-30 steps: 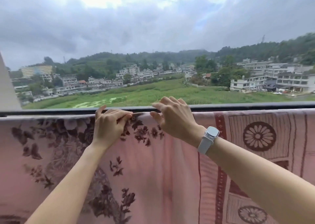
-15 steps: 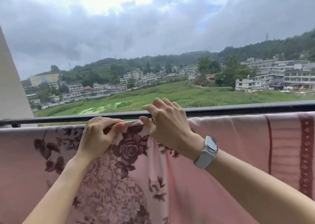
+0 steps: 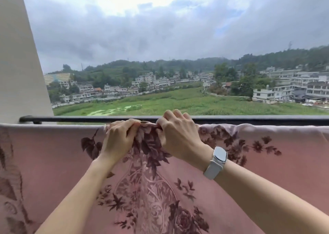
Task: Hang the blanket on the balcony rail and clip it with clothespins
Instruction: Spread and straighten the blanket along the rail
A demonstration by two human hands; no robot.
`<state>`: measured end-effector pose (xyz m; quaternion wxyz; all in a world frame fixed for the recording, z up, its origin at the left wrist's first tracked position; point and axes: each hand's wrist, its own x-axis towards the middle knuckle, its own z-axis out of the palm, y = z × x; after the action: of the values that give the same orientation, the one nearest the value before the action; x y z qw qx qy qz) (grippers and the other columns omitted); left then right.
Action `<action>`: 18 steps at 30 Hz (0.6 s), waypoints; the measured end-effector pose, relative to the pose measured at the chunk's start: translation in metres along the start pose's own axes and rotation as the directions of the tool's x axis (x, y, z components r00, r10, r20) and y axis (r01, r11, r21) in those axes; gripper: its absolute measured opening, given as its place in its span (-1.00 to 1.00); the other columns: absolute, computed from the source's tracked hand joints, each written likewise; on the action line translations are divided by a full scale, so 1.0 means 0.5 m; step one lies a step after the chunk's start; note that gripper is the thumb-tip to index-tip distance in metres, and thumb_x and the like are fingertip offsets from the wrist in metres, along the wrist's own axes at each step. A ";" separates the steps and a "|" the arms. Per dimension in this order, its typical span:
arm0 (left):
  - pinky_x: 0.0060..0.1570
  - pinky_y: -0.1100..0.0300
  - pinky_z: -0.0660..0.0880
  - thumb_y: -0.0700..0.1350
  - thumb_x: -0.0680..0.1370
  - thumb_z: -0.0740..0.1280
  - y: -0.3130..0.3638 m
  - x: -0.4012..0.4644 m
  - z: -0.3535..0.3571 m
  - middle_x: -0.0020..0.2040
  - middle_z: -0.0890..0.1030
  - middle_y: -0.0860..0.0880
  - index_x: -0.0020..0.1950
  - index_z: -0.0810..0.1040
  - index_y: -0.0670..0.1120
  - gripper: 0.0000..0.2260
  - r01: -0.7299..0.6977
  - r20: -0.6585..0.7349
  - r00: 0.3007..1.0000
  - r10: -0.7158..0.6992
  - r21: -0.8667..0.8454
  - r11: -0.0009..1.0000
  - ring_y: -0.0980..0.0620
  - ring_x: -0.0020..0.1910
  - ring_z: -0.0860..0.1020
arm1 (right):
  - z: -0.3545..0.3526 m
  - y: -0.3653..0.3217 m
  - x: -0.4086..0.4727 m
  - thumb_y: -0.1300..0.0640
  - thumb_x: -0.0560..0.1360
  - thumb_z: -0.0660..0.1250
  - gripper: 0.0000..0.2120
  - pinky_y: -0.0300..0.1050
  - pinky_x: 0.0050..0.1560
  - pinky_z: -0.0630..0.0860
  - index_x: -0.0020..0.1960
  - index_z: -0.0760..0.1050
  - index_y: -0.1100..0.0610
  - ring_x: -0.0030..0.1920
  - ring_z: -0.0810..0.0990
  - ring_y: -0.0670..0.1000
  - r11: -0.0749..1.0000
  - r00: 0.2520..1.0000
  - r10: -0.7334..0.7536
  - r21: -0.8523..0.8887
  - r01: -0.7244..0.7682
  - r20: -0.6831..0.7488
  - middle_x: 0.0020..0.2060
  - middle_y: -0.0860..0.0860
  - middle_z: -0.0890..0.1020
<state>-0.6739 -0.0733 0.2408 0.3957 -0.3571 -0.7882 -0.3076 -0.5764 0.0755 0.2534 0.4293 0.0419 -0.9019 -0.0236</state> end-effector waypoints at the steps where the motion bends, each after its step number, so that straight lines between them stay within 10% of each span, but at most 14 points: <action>1: 0.08 -0.05 0.42 0.00 0.51 0.21 -0.023 -0.003 -0.004 -0.05 0.67 -0.09 0.01 0.62 -0.09 -0.74 -0.025 0.087 0.996 0.027 -0.032 0.999 -0.11 0.02 0.59 | 0.007 -0.005 -0.002 0.09 0.50 0.19 -0.80 0.01 0.02 0.34 0.00 0.50 0.18 0.02 0.46 0.12 0.999 1.000 0.020 -0.031 -0.019 0.023 -0.03 0.09 0.54; 9: 0.11 -0.08 0.44 -0.10 0.42 0.43 -0.232 -0.001 -0.079 -0.08 0.68 -0.10 0.00 0.64 -0.08 -0.82 0.026 0.073 0.997 -0.017 -0.113 0.993 -0.12 -0.01 0.58 | 0.071 -0.141 0.079 0.01 0.51 0.23 -0.69 0.07 0.10 0.28 0.19 0.47 0.12 0.12 0.40 0.10 0.998 0.995 0.060 -0.023 -0.058 0.079 0.07 0.07 0.51; 18: -0.01 0.06 0.52 -0.19 0.41 0.42 -0.284 0.032 -0.117 -0.18 0.69 -0.13 -0.13 0.67 -0.16 -0.92 0.034 -0.081 0.995 -0.057 -0.260 0.965 -0.09 -0.14 0.62 | 0.109 -0.228 0.175 0.26 0.44 0.26 -0.91 -0.03 -0.01 0.30 -0.09 0.51 0.17 -0.06 0.49 0.09 0.993 0.995 0.094 -0.078 -0.092 0.028 -0.10 0.07 0.58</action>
<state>-0.7719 -0.1921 0.2548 0.3729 -0.3734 -0.7312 -0.4322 -0.6671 -0.0460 0.2777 0.4171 -0.0170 -0.9079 -0.0389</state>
